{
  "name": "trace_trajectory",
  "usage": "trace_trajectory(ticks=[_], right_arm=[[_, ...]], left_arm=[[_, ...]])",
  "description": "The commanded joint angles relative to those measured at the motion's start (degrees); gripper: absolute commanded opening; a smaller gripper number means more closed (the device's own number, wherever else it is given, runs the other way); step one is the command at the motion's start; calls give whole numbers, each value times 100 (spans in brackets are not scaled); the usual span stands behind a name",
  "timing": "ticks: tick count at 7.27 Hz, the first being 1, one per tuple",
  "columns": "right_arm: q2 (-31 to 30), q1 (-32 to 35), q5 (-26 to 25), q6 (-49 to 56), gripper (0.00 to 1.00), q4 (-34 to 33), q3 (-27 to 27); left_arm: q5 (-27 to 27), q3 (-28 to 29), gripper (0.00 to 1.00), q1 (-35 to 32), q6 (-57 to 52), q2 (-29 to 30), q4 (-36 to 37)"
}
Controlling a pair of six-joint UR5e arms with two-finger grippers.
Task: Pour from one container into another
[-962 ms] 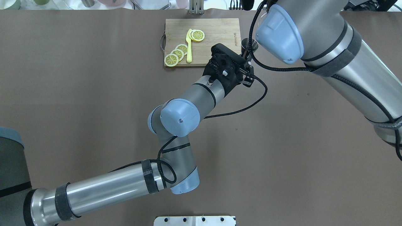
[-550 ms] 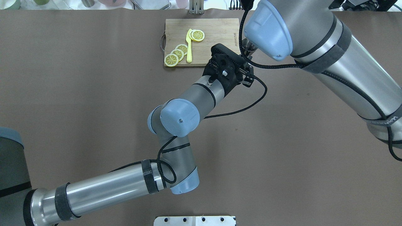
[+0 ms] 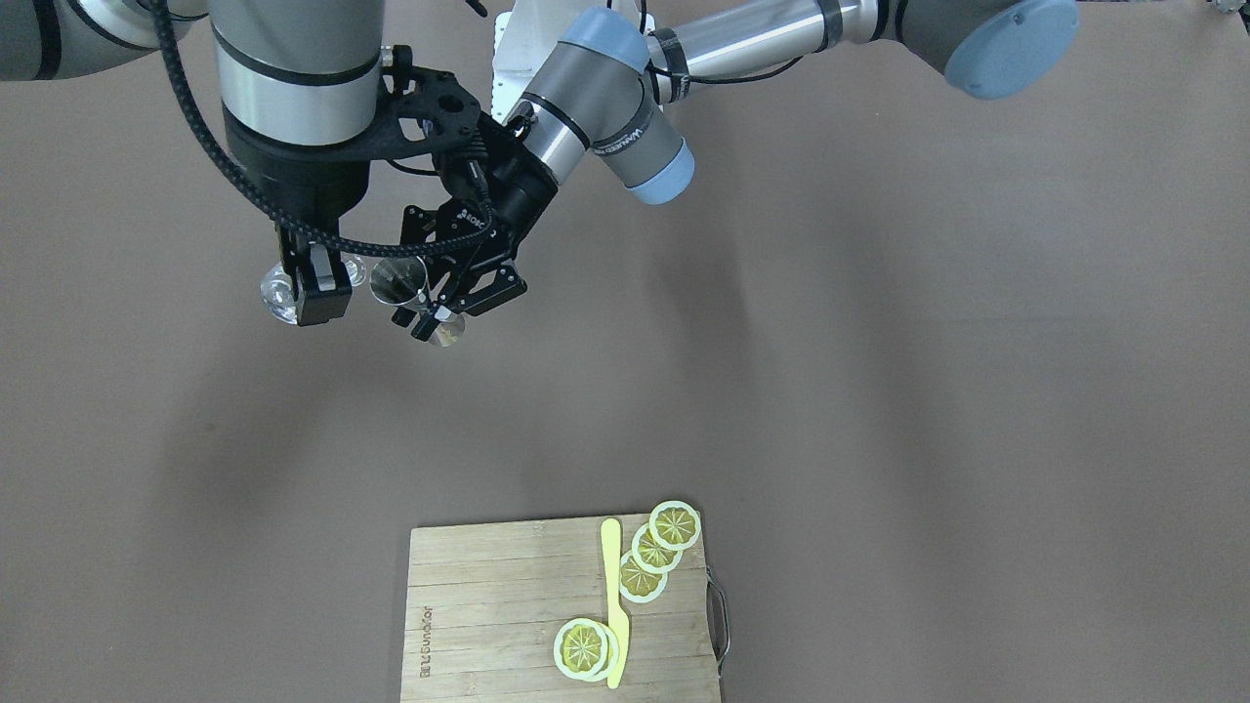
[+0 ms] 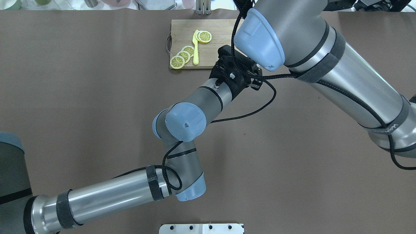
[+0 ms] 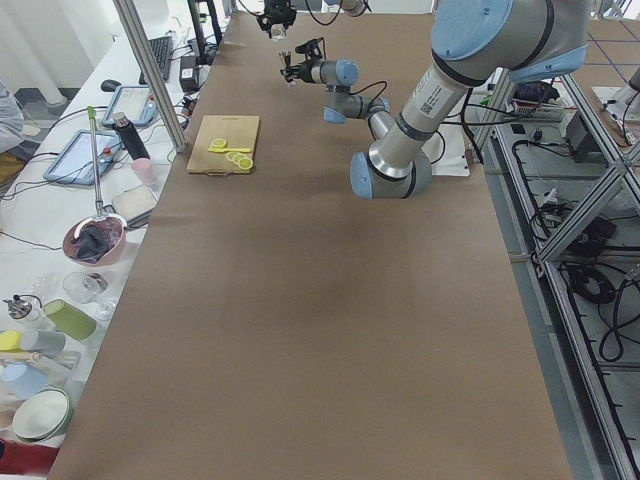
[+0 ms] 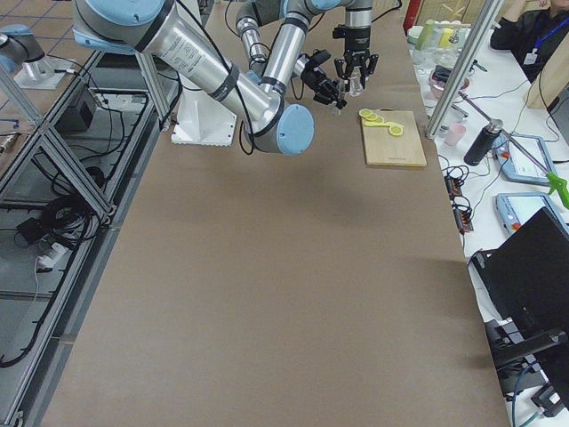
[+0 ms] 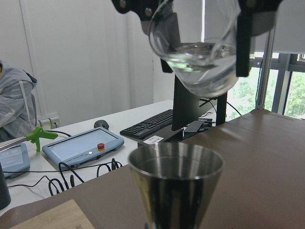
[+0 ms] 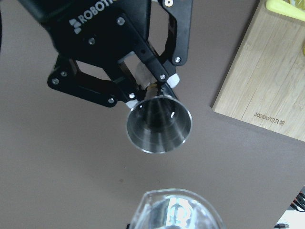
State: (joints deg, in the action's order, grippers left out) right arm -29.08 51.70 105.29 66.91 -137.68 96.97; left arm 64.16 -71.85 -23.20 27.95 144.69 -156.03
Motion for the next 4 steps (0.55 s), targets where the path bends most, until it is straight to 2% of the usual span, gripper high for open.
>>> trace_trajectory(ticks=[1, 4], right_arm=[[156, -99, -113, -20, 0, -13, -265], [367, -186, -315, -28, 0, -198, -547]], left_arm=[[0, -22, 0, 8, 0, -54, -6], [0, -66, 0, 8, 0, -72, -6]])
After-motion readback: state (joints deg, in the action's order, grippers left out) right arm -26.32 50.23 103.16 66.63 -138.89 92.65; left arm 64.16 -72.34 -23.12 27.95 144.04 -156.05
